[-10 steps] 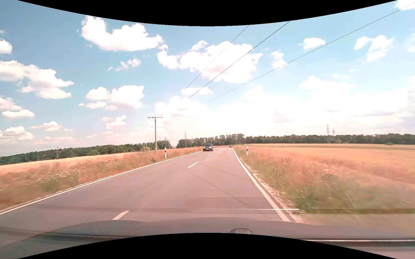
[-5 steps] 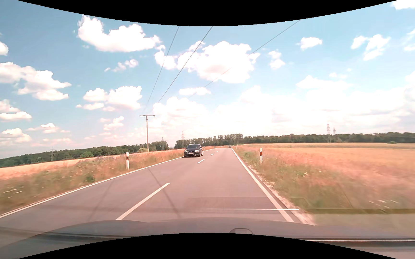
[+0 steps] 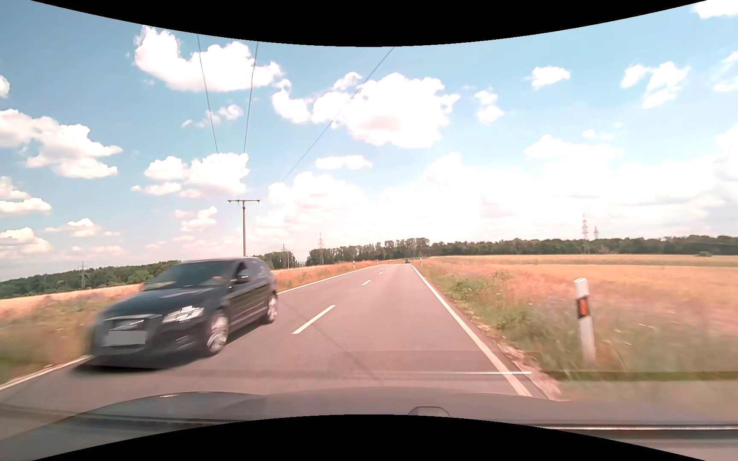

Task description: Follow the waypoints while adhering to traffic rules and regulations

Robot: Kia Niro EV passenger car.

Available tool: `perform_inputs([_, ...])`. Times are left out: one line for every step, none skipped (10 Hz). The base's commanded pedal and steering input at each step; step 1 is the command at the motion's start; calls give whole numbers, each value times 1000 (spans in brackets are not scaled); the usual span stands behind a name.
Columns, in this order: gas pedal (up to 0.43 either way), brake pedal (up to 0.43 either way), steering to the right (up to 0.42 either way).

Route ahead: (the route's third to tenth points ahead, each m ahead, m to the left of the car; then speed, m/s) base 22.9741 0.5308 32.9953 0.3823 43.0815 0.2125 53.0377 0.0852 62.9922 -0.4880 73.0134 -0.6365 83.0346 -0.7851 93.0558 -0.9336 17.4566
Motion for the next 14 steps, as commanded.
perform_inputs([67, 0, 0])
perform_inputs([67, 0, 0])
perform_inputs([67, 0, 0])
perform_inputs([67, 0, 0])
perform_inputs([67, 0, 0])
perform_inputs([67, 0, 0])
perform_inputs([67, 0, 0])
perform_inputs([67, 0, -1])
perform_inputs([67, 0, -1])
perform_inputs([67, 0, -2])
perform_inputs([67, 0, -3])
perform_inputs([67, 0, -3])
perform_inputs([67, 0, -3])
perform_inputs([67, 0, -3])
